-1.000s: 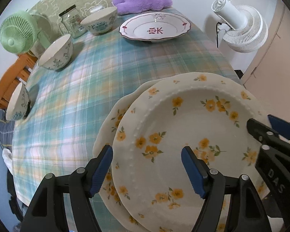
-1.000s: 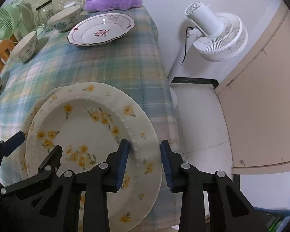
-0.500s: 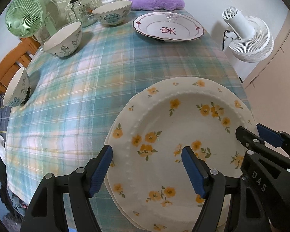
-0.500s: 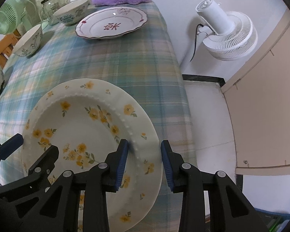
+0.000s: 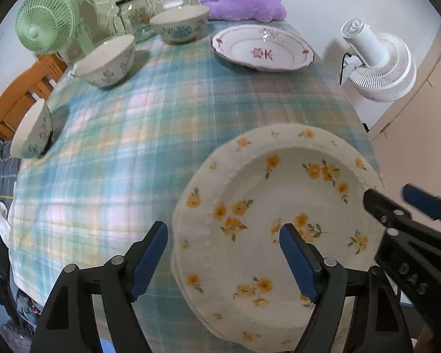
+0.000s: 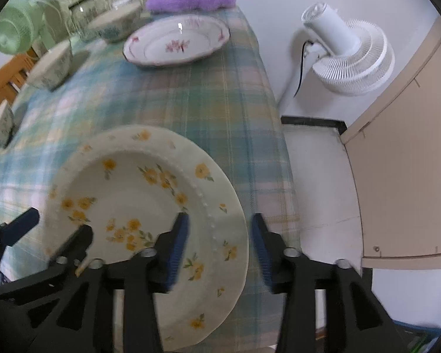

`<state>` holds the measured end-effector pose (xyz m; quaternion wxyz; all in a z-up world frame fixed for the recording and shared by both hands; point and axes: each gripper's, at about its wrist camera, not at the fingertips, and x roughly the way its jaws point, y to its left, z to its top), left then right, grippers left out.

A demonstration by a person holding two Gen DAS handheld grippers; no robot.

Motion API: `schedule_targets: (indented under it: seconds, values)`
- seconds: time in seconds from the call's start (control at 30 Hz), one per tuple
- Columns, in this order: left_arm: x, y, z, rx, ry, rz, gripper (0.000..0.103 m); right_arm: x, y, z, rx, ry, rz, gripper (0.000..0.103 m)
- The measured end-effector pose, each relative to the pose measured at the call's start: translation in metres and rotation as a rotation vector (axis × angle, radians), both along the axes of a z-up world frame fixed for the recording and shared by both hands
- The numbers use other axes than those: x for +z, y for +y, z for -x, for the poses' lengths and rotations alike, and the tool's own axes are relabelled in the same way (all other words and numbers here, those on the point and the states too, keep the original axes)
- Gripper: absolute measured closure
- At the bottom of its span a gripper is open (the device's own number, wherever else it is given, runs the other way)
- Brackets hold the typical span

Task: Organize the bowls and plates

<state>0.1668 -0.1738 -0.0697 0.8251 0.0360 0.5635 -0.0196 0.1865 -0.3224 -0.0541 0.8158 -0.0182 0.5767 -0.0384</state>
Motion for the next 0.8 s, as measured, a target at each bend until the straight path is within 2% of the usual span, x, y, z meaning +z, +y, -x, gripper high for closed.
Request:
schedule_targets:
  seconds: [0.07,0.1,0.23,0.43,0.8]
  values:
    - [0.006,0.004,0.0,-0.021,-0.017,0.01,0.017,0.012,0.003,0.003,-0.017,-0.04,-0.022,0.031]
    - [0.011,0.006,0.001,-0.038,-0.03,0.01,0.016,0.016,0.005,0.005,-0.025,-0.052,-0.025,0.029]
    - [0.027,0.015,-0.003,-0.076,-0.056,0.034,0.014,0.034,0.018,0.009,-0.064,-0.101,-0.043,0.029]
    - [0.056,0.024,-0.019,-0.112,-0.145,0.037,0.014,0.056,0.03,0.002,-0.116,-0.187,-0.065,0.029]
    - [0.082,0.018,-0.077,-0.077,-0.258,0.066,0.015,0.081,0.02,-0.058,-0.102,-0.273,-0.092,0.029]
